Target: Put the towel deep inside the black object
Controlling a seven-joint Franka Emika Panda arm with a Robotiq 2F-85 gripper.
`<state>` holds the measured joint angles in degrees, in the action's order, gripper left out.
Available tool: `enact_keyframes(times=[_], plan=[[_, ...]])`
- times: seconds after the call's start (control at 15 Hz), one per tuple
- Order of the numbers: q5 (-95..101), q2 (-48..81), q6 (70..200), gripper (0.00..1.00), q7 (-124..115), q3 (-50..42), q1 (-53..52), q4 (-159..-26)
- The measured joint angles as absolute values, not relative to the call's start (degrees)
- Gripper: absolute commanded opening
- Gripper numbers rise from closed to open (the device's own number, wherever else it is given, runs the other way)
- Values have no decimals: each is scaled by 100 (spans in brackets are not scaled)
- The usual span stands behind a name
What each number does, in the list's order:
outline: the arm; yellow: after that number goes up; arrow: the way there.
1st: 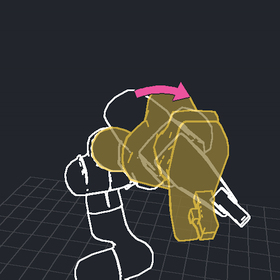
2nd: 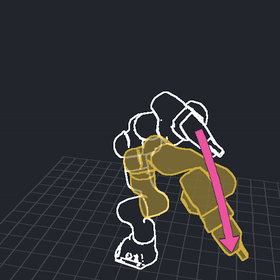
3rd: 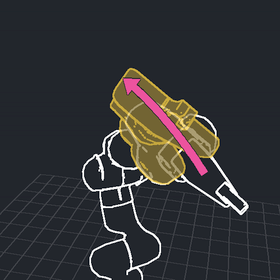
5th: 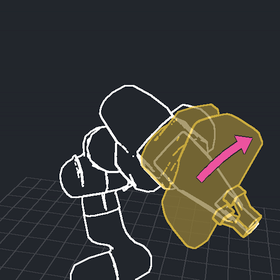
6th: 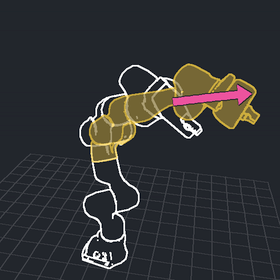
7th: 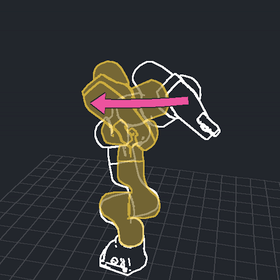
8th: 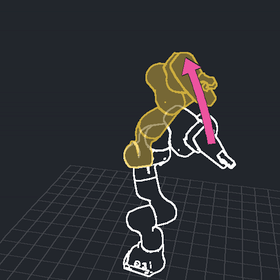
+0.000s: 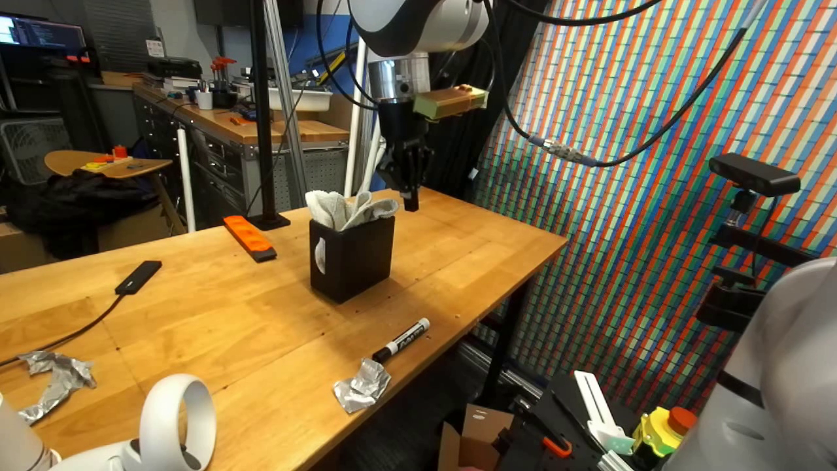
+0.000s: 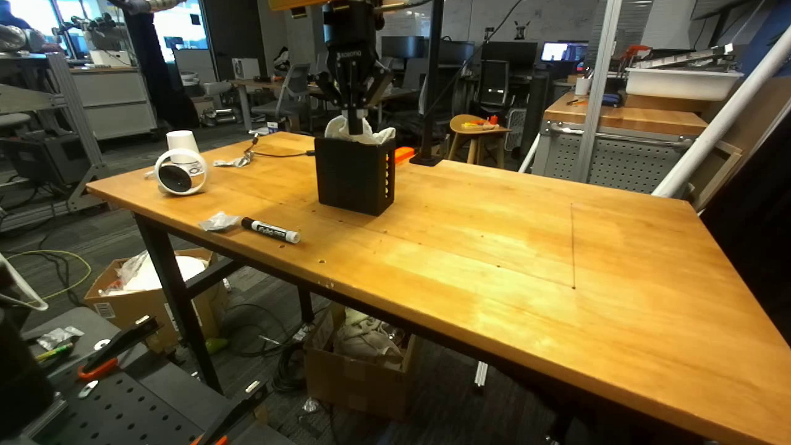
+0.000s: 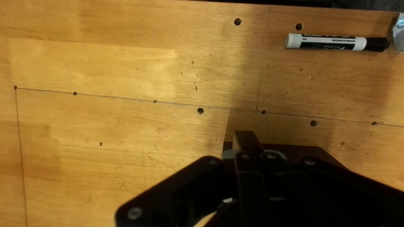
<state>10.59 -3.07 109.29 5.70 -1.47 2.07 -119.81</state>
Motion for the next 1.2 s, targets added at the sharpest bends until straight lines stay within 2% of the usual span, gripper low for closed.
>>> enact_keyframes(times=[1.2], plan=[[521,-171,10947,0,600,-127,140,-11617]])
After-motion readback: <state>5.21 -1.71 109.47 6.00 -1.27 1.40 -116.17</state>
